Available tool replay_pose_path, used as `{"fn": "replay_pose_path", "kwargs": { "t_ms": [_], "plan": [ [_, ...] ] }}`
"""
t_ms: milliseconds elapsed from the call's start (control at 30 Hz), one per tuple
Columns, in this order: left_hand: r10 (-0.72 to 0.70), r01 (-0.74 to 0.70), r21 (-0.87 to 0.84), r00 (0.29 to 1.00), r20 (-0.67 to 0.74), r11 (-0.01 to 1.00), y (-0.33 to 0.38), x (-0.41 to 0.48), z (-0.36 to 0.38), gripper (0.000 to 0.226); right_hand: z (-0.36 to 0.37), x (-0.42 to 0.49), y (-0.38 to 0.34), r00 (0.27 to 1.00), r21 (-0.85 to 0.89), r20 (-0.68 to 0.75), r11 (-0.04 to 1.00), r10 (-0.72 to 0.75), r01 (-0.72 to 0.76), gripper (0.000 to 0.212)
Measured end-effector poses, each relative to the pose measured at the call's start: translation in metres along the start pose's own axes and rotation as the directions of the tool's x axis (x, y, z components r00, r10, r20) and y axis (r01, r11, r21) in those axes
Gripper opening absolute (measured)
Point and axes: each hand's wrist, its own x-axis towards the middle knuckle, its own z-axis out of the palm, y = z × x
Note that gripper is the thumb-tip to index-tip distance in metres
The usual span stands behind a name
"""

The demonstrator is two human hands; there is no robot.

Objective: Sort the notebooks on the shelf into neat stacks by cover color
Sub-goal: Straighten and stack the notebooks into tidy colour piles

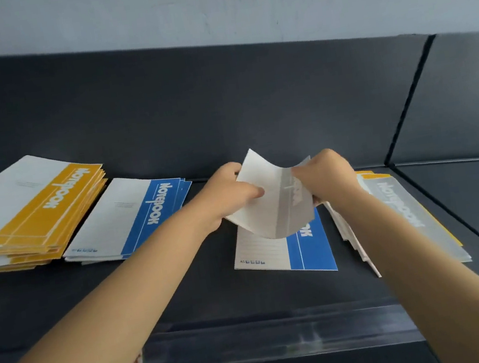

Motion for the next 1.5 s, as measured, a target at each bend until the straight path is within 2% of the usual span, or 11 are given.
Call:
{"fn": "replay_pose_path", "kwargs": {
  "t_ms": [100,267,500,633,700,867,900,1000,1233,1367,1500],
  "plan": [
    [0.082,-0.082,-0.014,0.996,-0.040,0.997,0.004,-0.012,-0.024,0.040,0.000,-0.003,-0.021,0.997,0.226,-0.083,0.974,0.006,0.013,0.034],
    [0.121,-0.133,-0.099,0.986,-0.118,0.986,-0.002,-0.038,-0.096,0.038,0.033,-0.022,-0.078,0.996,0.277,-0.022,0.957,-0.086,0.089,0.015],
    [0.098,-0.123,-0.121,0.976,-0.197,0.985,-0.066,-0.087,-0.238,0.037,0.136,-0.082,-0.192,0.984,0.419,0.097,0.903,-0.148,0.094,0.015],
    [0.099,-0.118,-0.070,0.968,-0.230,0.991,-0.108,-0.113,-0.336,0.039,0.207,-0.128,-0.265,0.973,0.535,0.186,0.844,-0.137,0.016,0.068],
    [0.099,-0.121,-0.075,0.965,-0.244,0.990,-0.124,-0.124,-0.382,0.039,0.239,-0.143,-0.297,0.971,0.541,0.183,0.841,-0.151,0.028,0.076],
    [0.064,-0.086,-0.065,0.958,-0.279,0.994,-0.149,-0.128,-0.470,0.026,0.286,-0.173,-0.359,0.971,0.389,0.143,0.913,-0.190,0.121,0.030],
    [0.054,-0.074,-0.059,0.957,-0.285,0.996,-0.153,-0.124,-0.482,0.024,0.291,-0.176,-0.367,0.968,0.344,0.136,0.926,-0.210,0.153,0.031],
    [0.005,-0.010,-0.014,0.959,-0.285,1.000,-0.169,-0.107,-0.502,0.027,0.313,-0.181,-0.382,0.959,0.179,0.113,0.954,-0.262,0.239,0.057],
    [-0.117,0.136,0.106,0.979,-0.165,0.985,-0.203,-0.083,-0.498,0.052,0.344,-0.187,-0.381,0.906,0.102,0.295,0.953,-0.304,0.286,0.040],
    [-0.041,0.081,0.231,0.984,-0.174,0.970,-0.203,-0.075,-0.493,0.072,0.340,-0.185,-0.375,0.907,0.141,0.277,0.947,-0.317,0.288,0.029],
    [0.152,-0.101,0.344,0.981,-0.125,0.934,-0.185,-0.074,-0.469,0.069,0.320,-0.184,-0.360,0.928,0.233,0.172,0.929,-0.331,0.288,0.021]
  ]
}}
